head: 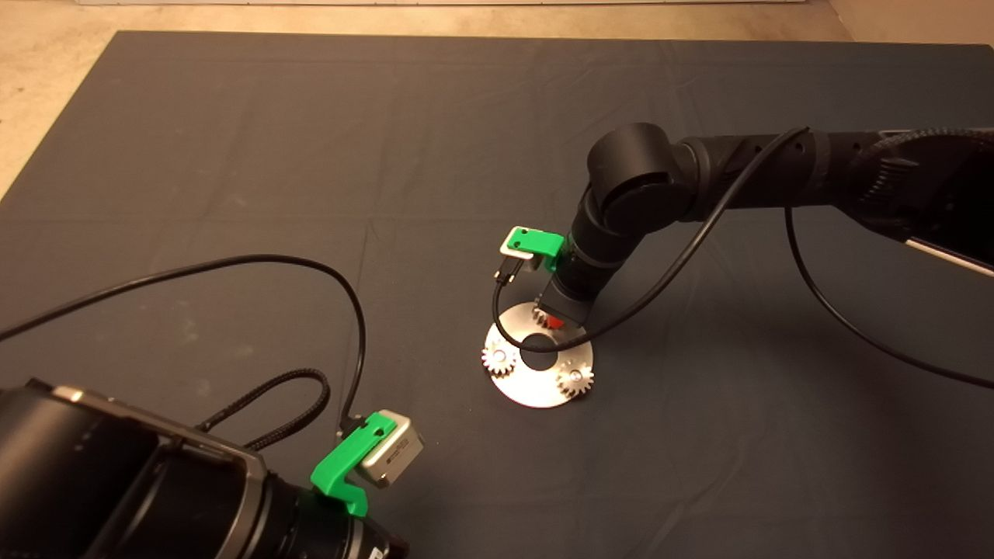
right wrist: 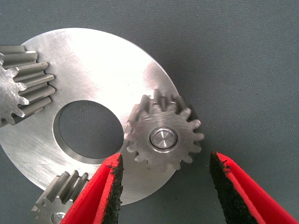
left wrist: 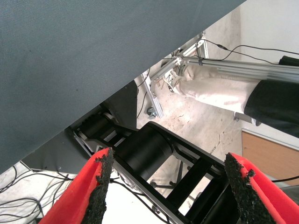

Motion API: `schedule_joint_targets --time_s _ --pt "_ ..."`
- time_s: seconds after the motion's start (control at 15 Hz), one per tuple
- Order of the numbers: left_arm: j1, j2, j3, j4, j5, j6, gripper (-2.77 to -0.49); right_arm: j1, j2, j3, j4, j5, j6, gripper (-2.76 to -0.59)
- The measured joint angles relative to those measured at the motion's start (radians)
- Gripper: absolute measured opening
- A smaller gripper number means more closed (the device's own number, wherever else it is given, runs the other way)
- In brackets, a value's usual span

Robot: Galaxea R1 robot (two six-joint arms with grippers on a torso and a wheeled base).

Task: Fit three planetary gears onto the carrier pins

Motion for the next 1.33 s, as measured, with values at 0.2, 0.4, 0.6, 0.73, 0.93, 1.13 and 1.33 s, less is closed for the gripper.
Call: schedule_joint_targets --time_s 0.2,0.4,0.6,0.73,0.93,1.13,1.33 --pt "0.000 -0.004 0.000 0.000 0.000 0.000 -1.61 0.000 -0.013 0.017 0.000 0.003 0.000 -2.04" --pt "0.000 -0.006 0.000 0.000 0.000 0.000 -1.61 0.020 -0.084 0.127 0.003 0.044 0.022 -2.04" --pt "0.000 -0.006 0.000 0.000 0.001 0.000 -1.61 0.114 -0.255 0.312 0.012 0.080 0.097 -2.04" --pt "0.000 -0.006 0.000 0.000 0.002 0.000 -1.61 0.123 -0.416 0.498 0.017 0.081 0.172 -2.04" --pt "0.001 -0.006 0.000 0.005 0.012 0.027 -1.61 0.110 -0.699 0.744 0.039 0.107 0.307 -2.04" --pt "0.001 -0.003 0.000 0.010 0.013 0.033 -1.61 -0.005 -0.840 0.813 0.038 0.144 0.373 -2.04" --pt "0.023 -0.005 0.000 0.011 0.016 0.070 -1.61 -0.204 -0.852 0.833 0.029 0.215 0.391 -2.04"
